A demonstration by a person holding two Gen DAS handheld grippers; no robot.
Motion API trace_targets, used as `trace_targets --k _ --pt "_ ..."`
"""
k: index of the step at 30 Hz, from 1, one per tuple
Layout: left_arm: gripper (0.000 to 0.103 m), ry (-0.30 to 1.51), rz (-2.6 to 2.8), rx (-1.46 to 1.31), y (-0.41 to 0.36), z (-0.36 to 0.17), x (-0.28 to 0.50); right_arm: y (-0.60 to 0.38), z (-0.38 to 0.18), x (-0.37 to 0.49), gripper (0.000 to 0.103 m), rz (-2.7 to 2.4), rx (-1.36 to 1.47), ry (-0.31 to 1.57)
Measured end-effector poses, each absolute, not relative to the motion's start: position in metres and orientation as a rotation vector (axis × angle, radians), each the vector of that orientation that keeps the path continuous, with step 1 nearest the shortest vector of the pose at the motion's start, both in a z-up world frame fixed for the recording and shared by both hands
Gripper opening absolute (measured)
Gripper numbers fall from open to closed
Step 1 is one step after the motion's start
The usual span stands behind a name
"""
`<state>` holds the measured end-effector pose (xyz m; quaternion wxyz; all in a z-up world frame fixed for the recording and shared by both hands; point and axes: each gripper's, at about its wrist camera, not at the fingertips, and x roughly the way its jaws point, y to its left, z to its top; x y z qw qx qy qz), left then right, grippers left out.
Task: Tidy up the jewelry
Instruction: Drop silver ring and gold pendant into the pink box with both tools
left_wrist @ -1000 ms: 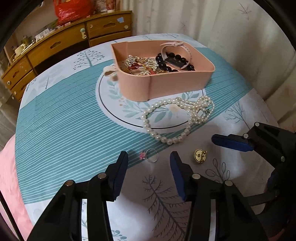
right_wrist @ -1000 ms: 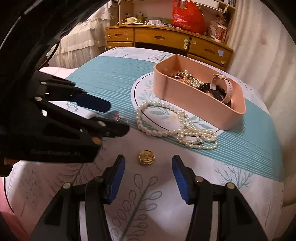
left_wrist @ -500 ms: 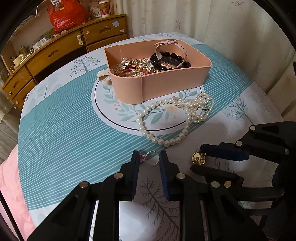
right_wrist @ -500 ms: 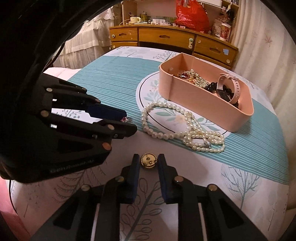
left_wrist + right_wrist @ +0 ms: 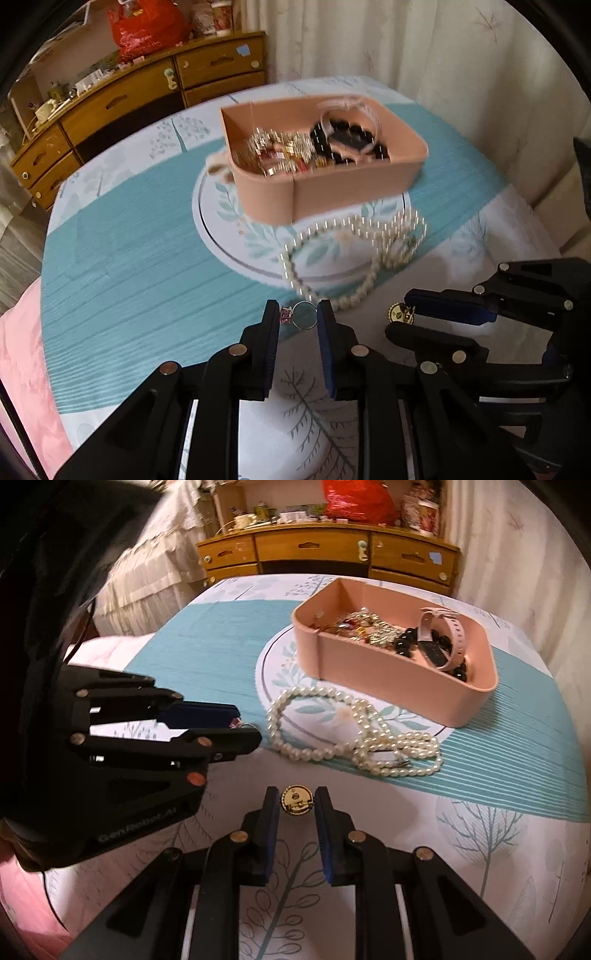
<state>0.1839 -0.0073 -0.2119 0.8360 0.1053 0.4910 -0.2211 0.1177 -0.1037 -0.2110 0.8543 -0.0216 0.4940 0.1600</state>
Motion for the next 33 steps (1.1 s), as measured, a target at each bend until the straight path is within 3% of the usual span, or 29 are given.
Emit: trace_targets --k 13,28,30,31,33 --pt "0.019 0.882 -0.415 0.167 -0.015 -0.151 0.222 -0.149 -0.158 0.167 0.019 0.220 0.228 0.920" --pt "0.020 0.797 -0.416 0.061 -0.024 -0.118 0.274 -0.185 -0.125 0.198 0.020 0.125 0.225 0.774" --pt "0.042 0.825 -0.419 0.043 -0.027 -0.121 0.279 -0.191 -0.124 0.201 0.021 0.112 0.229 0.766" --pt "0.063 0.839 -0.412 0.043 -0.028 -0.123 0.280 -0.194 -0.126 0.204 0.023 0.108 0.229 0.785" --pt "0.067 0.843 -0.412 0.042 -0.028 -0.125 0.278 -0.198 -0.132 0.210 0.043 0.105 0.234 0.838"
